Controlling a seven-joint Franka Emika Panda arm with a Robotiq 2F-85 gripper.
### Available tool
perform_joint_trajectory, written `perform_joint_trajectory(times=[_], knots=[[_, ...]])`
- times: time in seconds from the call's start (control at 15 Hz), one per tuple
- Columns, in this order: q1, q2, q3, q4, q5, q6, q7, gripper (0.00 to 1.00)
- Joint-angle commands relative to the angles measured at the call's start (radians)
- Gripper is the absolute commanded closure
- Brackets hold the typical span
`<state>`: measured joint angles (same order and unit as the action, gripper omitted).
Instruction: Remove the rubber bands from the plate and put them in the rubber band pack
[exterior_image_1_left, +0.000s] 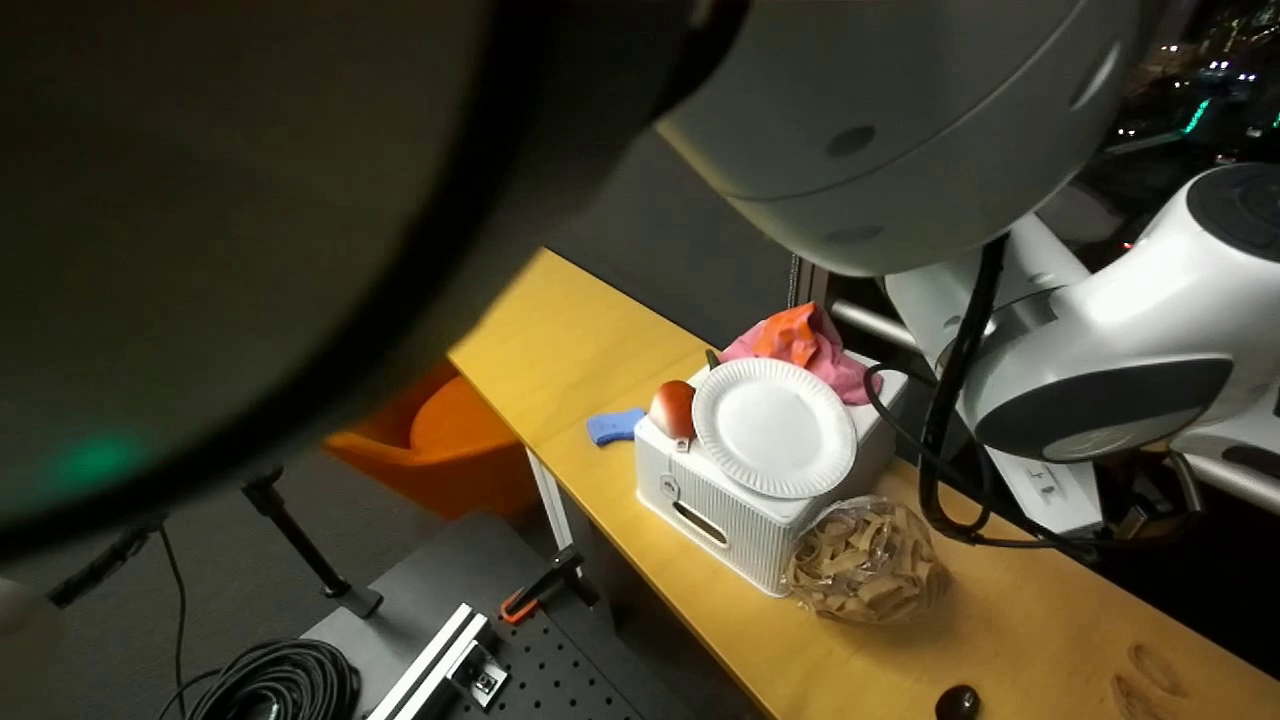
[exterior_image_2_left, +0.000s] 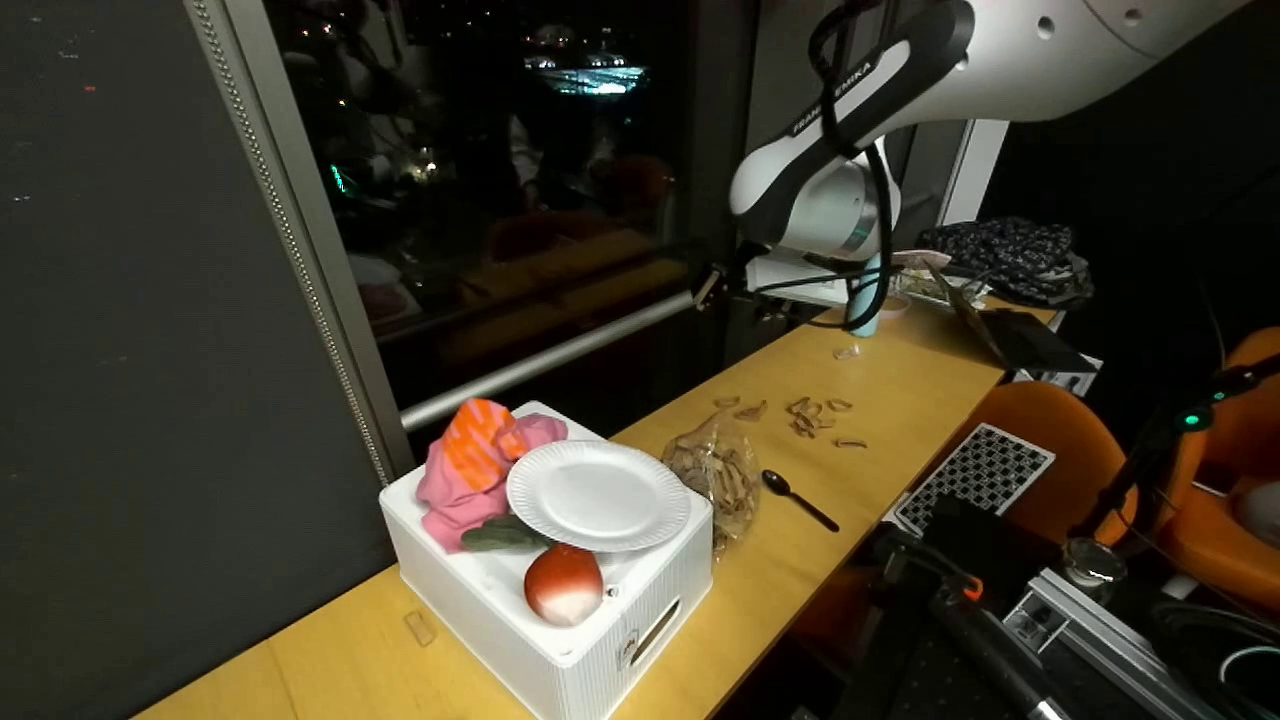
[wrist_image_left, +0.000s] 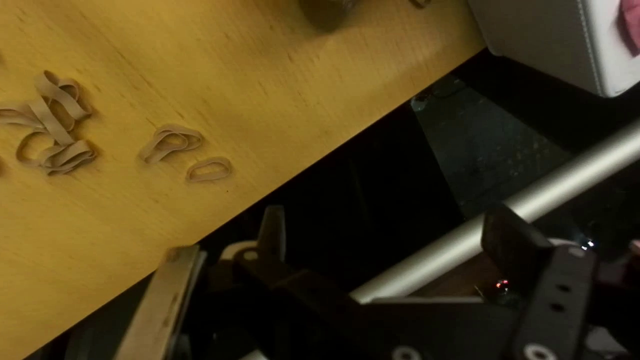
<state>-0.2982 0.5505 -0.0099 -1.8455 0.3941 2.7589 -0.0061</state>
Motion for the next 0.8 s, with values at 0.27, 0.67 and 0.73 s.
perform_joint_trajectory(times=[0.27, 0.67, 0.73], knots=[[0.180, 0.023, -0.031, 0.060, -0.159, -0.120, 0.127, 0.00], [0.256, -0.048, -0.036, -0.075, -0.197, -0.069, 0.174, 0.00], [0.258, -0.057, -0.039, -0.097, -0.198, -0.058, 0.174, 0.00]])
